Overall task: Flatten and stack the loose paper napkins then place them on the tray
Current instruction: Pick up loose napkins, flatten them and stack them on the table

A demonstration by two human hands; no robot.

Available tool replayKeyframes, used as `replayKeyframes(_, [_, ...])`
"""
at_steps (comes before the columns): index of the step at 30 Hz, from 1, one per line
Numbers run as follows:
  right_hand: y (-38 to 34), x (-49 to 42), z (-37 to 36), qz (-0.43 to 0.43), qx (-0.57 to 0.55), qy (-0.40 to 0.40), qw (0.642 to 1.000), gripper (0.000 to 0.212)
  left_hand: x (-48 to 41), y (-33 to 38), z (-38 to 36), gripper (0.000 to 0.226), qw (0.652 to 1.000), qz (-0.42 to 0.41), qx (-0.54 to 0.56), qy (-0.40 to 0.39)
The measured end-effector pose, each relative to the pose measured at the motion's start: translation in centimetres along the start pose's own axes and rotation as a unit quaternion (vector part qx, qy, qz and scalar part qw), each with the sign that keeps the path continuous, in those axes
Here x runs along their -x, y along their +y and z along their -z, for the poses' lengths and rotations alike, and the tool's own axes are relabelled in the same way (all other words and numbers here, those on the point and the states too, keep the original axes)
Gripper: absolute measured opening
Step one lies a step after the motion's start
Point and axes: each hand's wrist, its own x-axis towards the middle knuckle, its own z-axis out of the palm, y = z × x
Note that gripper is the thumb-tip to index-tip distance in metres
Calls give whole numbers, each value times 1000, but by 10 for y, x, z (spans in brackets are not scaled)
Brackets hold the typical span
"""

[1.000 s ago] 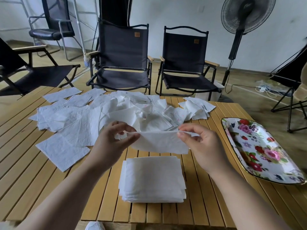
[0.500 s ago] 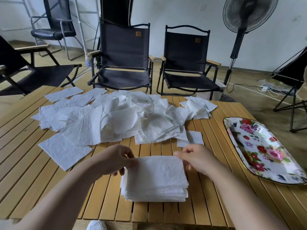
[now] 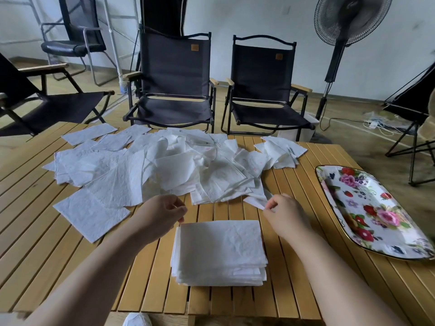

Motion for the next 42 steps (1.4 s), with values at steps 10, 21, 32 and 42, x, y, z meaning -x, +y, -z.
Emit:
replayKeyframes(10, [-60, 53, 62, 212, -288, -47, 933, 10, 7, 8, 5, 79, 979, -139, 145, -31])
replayKeyframes(21, [-58, 49, 56, 98, -327, -239, 909, 18, 24, 29, 6, 16, 960, -78, 233, -132])
replayKeyframes(32, [-52, 41, 33, 28, -117, -104, 987, 32, 18, 21, 0, 49, 988, 32, -39, -148])
replayKeyframes(42, [-39, -25, -21, 147, -82, -70, 983, 21, -4, -8, 10, 37, 998, 44, 43, 27])
